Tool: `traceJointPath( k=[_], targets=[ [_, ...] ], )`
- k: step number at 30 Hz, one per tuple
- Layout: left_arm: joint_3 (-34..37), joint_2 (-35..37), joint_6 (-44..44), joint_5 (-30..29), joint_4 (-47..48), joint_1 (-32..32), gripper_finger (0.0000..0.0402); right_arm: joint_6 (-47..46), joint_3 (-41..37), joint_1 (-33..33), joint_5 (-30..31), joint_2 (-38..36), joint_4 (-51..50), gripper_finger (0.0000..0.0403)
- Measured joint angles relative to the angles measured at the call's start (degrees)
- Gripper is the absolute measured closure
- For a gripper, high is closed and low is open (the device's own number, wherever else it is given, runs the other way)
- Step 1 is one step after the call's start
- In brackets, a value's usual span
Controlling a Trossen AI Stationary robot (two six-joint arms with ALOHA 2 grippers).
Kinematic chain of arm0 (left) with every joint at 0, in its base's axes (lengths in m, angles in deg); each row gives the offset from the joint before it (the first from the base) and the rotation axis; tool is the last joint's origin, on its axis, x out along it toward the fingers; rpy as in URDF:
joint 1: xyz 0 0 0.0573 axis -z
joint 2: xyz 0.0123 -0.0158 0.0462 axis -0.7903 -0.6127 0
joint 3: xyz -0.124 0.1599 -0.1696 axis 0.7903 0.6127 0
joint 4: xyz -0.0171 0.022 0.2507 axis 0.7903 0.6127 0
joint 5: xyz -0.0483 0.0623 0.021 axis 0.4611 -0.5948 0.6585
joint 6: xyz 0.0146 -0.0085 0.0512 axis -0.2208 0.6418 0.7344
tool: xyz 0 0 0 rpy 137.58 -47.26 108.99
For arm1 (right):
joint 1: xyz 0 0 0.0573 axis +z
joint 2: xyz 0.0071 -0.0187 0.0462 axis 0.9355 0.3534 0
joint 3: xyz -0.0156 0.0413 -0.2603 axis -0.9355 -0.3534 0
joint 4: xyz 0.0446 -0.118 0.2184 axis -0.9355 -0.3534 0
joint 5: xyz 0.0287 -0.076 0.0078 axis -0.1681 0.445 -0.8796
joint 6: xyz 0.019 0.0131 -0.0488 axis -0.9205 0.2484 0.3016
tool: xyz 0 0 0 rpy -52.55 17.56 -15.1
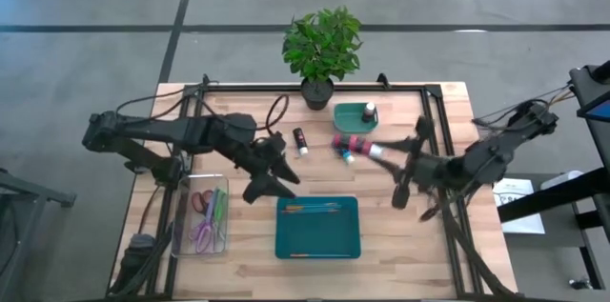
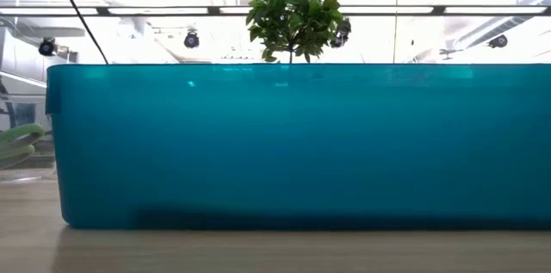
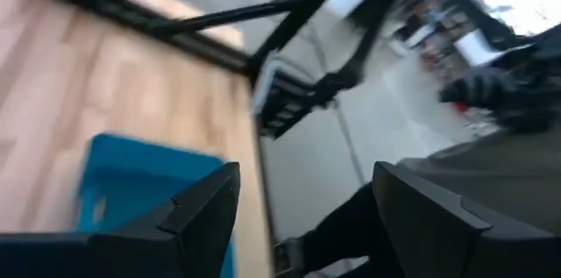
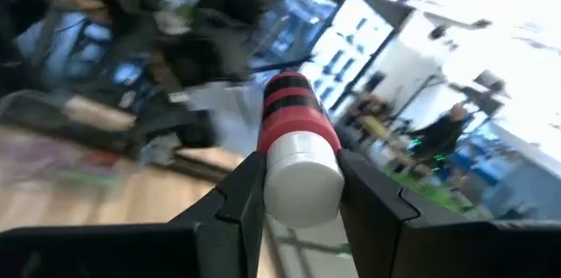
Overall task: Pick & Place Paint Supplies
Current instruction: Put the red paint bottle into the green bin
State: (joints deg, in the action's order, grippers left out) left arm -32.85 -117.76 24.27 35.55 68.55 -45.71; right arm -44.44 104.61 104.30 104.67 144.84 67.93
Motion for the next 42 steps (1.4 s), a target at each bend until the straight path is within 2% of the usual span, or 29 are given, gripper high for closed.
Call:
traceJointPath(
  k=[3,6,13,16,19,21,26,32,42],
  targets=[
    [-0.03,0.30,1.26,-0.94,7.32,0.76,0.0134,-5.75,-0.39,0.55,0.48,0.20,-4.66,0.0292],
    [-0.03,0.39,3.10,-2.86,13.58,2.13,0.0137,-14.35,2.85,0.58,1.83,-0.06,-12.88,0.0293],
    [0.01,0.37,5.36,-16.60,24.79,3.82,0.0179,-36.49,13.87,-0.53,-0.05,4.50,-40.48,0.0293],
    [0.07,0.37,3.99,-21.42,30.57,3.79,0.0197,-47.89,18.03,-3.68,-3.50,6.03,-49.79,0.0293],
    [0.31,0.39,3.30,-22.97,33.72,3.69,0.0213,-58.36,20.56,-8.63,-8.79,8.35,-59.28,0.0292],
    [1.05,0.40,2.57,-22.95,34.40,3.79,0.0220,-61.53,21.06,-12.72,-14.29,9.69,-62.94,0.0293],
    [4.02,1.16,0.43,-23.35,34.43,3.91,0.0228,-63.04,21.36,-23.93,-29.01,12.14,-63.79,0.0293],
    [8.69,2.38,-1.56,-23.15,34.31,4.17,0.0228,-55.93,22.51,-36.16,-43.69,16.49,-63.67,0.0293],
    [16.99,10.17,-5.22,-23.37,32.63,4.55,0.0228,-38.88,24.95,-48.94,-50.18,26.60,-72.00,0.0293]
  ],
)
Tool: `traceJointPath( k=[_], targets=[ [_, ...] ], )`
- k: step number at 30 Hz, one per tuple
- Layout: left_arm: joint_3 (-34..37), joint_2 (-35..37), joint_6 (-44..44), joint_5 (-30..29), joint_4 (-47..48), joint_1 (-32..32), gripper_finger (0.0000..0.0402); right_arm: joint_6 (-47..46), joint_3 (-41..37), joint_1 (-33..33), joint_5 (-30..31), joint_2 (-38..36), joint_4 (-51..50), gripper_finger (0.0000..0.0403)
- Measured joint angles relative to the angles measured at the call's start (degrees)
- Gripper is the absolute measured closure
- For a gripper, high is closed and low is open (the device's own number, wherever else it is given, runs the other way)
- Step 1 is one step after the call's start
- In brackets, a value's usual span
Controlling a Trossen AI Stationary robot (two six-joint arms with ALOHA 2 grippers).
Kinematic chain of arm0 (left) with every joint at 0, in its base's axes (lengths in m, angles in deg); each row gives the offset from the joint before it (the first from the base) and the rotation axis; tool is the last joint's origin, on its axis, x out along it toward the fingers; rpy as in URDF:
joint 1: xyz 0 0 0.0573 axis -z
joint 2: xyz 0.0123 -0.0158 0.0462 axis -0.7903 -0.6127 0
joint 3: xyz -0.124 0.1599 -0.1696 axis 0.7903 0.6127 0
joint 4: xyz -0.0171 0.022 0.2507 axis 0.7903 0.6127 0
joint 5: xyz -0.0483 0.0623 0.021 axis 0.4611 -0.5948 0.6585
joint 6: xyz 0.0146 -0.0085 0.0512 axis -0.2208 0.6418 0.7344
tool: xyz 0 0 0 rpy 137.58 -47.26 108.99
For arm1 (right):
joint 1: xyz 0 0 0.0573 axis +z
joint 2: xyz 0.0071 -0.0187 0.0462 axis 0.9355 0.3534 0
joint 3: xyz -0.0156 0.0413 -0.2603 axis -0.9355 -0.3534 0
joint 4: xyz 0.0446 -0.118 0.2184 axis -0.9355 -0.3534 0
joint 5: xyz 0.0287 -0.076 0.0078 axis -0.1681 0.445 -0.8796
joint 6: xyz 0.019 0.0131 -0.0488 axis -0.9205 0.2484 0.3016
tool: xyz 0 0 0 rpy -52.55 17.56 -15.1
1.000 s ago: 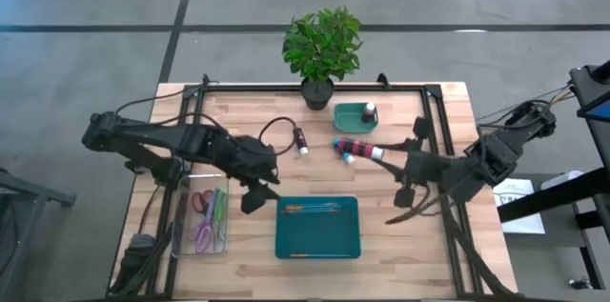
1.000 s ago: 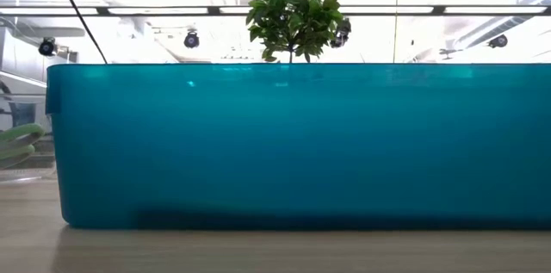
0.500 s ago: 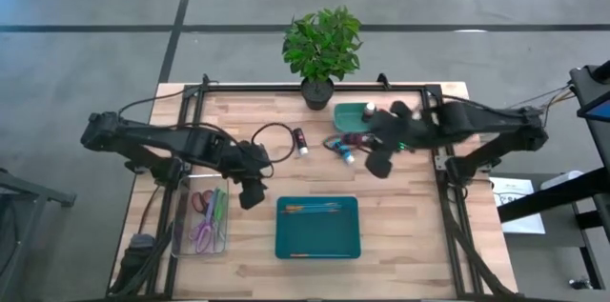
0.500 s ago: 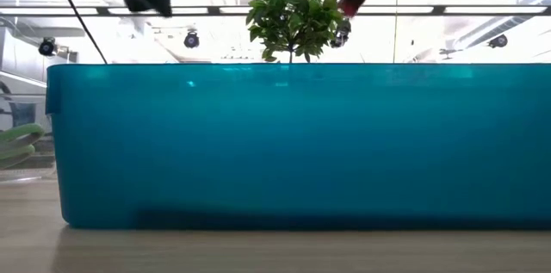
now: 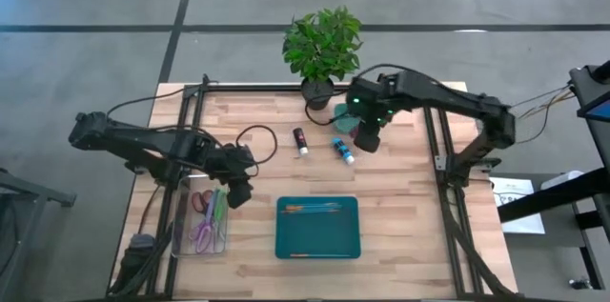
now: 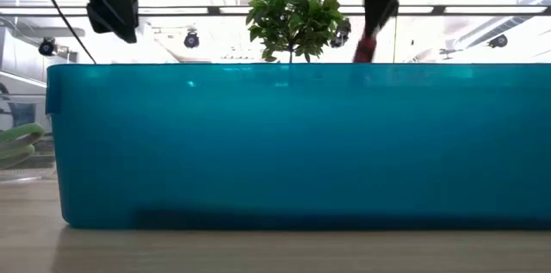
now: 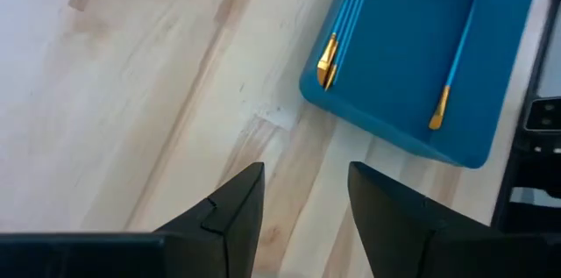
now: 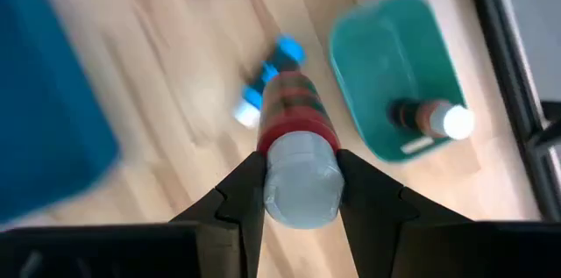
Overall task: Pick & Place Paint Supplies
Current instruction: Put the red paint bottle into the green bin
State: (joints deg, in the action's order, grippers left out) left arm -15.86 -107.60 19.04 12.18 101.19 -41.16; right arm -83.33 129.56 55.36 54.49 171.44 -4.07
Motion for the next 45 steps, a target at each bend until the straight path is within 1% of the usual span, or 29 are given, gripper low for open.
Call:
traceJointPath(
  k=[3,8,12,17,22,25,31,37,45],
  targets=[
    [1.83,3.07,-0.60,-0.03,-0.49,0.00,0.0228,4.73,-0.36,-0.91,0.11,2.63,-1.59,0.0293],
    [4.44,6.86,-1.79,-0.24,-0.87,0.00,0.0228,12.58,-0.35,-1.22,1.50,4.29,-1.21,0.0293],
    [5.32,8.17,-2.05,-0.26,-1.15,0.00,0.0228,17.27,-0.83,-2.11,4.62,5.90,0.82,0.0293],
    [5.31,8.32,-2.25,-0.70,-1.88,0.00,0.0228,21.62,-1.83,-5.82,4.96,7.94,3.35,0.0293],
    [5.31,8.32,-3.71,-1.09,-3.04,0.00,0.0228,23.91,-3.02,-10.92,1.78,8.26,3.51,0.0293],
    [5.31,8.32,-4.40,-1.09,-3.40,0.02,0.0228,24.91,-3.30,-12.97,1.69,8.45,4.62,0.0293],
    [5.31,8.30,-4.95,-1.10,-3.72,0.02,0.0228,25.70,-3.48,-13.64,1.67,9.14,8.38,0.0293],
    [5.31,8.30,-6.41,-1.09,-4.09,0.02,0.0228,26.32,-3.59,-14.09,1.76,12.50,9.55,0.0293],
    [5.31,8.28,-7.67,-1.09,-4.67,0.04,0.0228,28.03,-3.59,-16.02,1.96,13.94,11.85,0.0293]
  ],
)
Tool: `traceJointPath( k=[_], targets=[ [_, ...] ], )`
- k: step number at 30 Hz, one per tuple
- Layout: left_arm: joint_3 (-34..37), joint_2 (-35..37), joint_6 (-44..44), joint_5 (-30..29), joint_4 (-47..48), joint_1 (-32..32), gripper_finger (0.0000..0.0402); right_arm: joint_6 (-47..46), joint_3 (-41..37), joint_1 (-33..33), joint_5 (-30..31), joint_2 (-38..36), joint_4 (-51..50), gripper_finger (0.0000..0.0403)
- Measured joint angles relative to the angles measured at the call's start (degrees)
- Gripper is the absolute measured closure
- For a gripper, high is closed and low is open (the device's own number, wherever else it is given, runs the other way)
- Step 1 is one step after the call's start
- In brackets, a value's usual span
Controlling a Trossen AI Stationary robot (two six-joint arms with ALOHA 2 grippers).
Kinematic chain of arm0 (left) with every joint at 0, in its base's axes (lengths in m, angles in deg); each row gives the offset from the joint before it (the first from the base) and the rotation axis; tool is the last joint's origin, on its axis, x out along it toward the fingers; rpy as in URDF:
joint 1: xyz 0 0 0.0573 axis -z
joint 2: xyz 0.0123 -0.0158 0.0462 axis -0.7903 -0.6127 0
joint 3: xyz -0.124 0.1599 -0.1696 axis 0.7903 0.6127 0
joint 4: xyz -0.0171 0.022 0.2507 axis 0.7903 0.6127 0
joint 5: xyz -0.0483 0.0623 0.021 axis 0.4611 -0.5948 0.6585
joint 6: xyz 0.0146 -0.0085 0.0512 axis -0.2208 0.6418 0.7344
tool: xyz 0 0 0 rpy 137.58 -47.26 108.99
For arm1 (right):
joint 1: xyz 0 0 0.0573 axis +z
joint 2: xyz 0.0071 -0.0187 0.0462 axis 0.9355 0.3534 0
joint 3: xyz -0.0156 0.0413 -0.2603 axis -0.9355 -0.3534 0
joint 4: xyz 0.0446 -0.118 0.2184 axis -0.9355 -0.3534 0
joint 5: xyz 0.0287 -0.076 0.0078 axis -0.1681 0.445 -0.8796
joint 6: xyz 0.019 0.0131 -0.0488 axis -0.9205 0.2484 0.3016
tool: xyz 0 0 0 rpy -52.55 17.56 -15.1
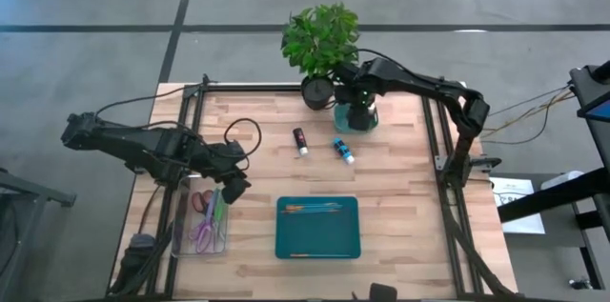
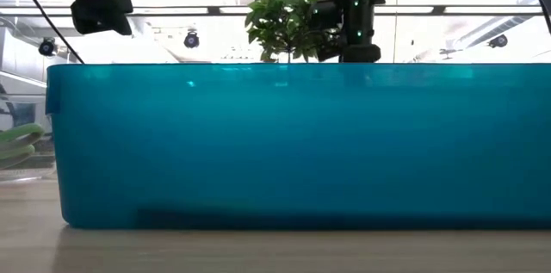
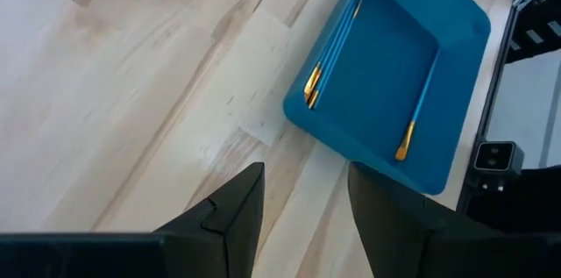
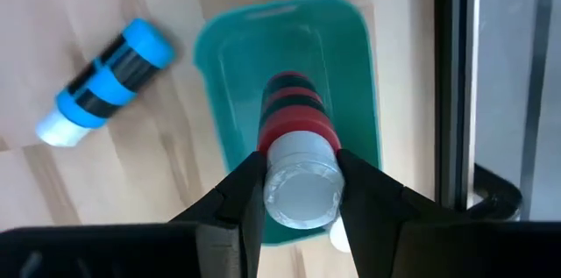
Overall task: Pick & Place Paint Supplies
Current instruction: Put the red paint bottle into the green bin
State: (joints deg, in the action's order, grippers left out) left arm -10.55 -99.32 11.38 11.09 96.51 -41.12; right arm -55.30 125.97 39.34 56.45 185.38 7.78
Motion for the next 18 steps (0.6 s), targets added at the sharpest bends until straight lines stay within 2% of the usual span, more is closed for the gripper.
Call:
traceJointPath(
  k=[18],
  targets=[
    [0.00,0.00,0.02,0.01,-0.25,0.00,0.0228,1.14,-0.03,-2.72,-2.89,1.82,0.20,0.0293]
  ],
)
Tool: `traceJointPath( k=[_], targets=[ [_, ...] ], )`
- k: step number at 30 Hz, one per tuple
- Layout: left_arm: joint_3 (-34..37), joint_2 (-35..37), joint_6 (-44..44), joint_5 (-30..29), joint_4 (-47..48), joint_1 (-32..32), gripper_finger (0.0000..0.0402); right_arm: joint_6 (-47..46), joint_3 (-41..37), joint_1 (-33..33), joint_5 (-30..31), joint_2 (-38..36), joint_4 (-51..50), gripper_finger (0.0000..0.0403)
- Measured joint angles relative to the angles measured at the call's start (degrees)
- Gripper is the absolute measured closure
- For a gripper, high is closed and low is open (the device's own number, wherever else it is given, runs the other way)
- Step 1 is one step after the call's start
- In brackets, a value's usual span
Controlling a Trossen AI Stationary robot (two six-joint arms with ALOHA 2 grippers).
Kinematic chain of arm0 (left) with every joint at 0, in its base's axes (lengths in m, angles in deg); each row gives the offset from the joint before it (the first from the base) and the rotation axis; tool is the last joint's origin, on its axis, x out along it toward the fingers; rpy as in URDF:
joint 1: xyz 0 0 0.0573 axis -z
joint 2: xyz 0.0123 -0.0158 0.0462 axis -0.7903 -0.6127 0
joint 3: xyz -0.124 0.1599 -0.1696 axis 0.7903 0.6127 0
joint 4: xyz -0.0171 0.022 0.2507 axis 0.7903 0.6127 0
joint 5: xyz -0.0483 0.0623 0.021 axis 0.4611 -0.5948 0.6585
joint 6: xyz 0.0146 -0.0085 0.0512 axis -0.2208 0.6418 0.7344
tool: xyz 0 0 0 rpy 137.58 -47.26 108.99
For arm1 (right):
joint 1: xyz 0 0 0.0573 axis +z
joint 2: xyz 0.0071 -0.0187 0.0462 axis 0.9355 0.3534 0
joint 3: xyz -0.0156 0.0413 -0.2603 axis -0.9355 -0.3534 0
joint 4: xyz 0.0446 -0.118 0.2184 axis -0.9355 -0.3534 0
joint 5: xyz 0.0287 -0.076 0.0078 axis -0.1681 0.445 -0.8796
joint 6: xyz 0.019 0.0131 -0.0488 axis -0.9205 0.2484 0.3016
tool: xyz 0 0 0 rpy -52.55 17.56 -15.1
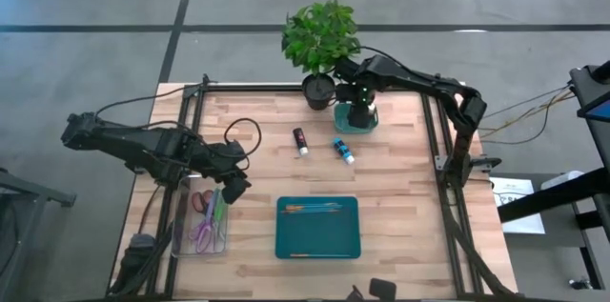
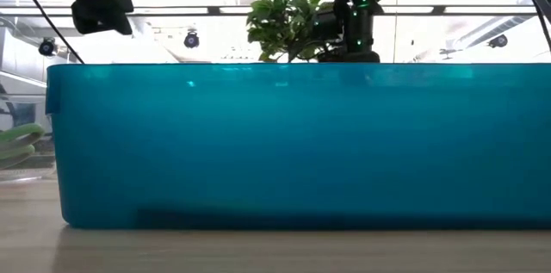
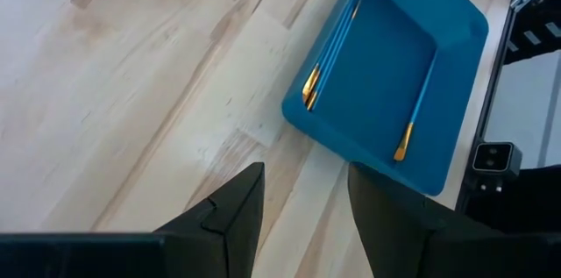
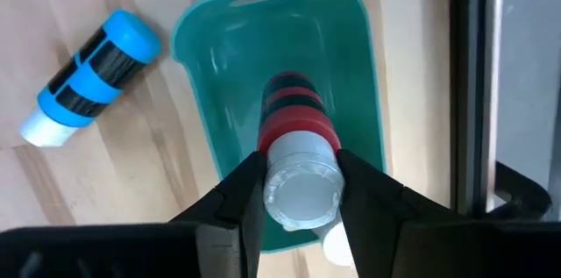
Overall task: Pick & Place Paint Supplies
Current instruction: Put the red paint bottle into the green bin
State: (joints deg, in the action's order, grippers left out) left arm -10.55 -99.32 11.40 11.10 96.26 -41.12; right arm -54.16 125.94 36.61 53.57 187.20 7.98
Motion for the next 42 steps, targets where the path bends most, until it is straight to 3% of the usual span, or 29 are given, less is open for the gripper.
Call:
traceJointPath(
  k=[42],
  targets=[
    [-0.02,0.00,-1.33,0.01,-1.73,-0.02,0.0228,2.73,-5.49,-2.19,-0.37,0.23,6.34,0.0293]
  ],
)
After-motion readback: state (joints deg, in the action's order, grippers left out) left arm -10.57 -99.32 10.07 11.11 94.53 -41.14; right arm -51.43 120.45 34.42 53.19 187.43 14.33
